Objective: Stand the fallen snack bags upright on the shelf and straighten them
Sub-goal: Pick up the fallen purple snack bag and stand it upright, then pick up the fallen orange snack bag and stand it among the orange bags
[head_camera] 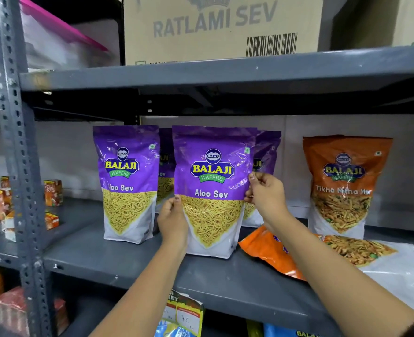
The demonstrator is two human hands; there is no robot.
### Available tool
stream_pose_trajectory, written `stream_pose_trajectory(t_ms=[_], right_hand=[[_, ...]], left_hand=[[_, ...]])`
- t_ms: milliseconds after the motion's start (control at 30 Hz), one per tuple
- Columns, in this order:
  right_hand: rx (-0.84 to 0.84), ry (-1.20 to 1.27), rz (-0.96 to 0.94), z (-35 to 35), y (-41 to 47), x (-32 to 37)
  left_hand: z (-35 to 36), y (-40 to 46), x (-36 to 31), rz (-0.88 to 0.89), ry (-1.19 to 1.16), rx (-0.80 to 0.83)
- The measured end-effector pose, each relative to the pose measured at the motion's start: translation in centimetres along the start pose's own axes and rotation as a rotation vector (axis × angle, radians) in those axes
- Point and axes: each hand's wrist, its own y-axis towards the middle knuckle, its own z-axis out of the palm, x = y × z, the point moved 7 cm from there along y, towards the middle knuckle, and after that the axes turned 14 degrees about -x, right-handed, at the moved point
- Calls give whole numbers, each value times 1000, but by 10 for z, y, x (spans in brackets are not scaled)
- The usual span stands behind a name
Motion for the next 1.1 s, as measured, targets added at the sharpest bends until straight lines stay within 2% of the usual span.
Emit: stream_pose_trajectory(t_ms=[133,267,333,433,533,633,733,800,933,1100], right_hand=[[190,-205,-34,-13,3,9],[421,-821,-194,-69,28,20],[519,-1120,-185,-107,44,11],[582,-1344,54,-158,59,-24],[650,-1522,78,-183,67,-54],[559,-1388,169,-189,75,-58],[432,-1187,350,-196,73,-60],[413,-1133,394,-197,67,-58],[281,-1032,307,-207,74,-48],[158,-487,368,-235,68,-25]], left_hand=[[-10,-12,-12,73,-50,-9],[-30,-60,-39,210,-140,-72],[-33,-91,-40,203,-152,-71],[-22,-142,-12,-34,-135,-30],[1,-185,22,-391,-151,69],[28,-216,41,-646,-139,227],[49,-249,41,-895,-194,321],[58,-264,40,-964,-185,359],[63,-262,32,-931,-200,339],[80,-246,-5,-725,-226,414]])
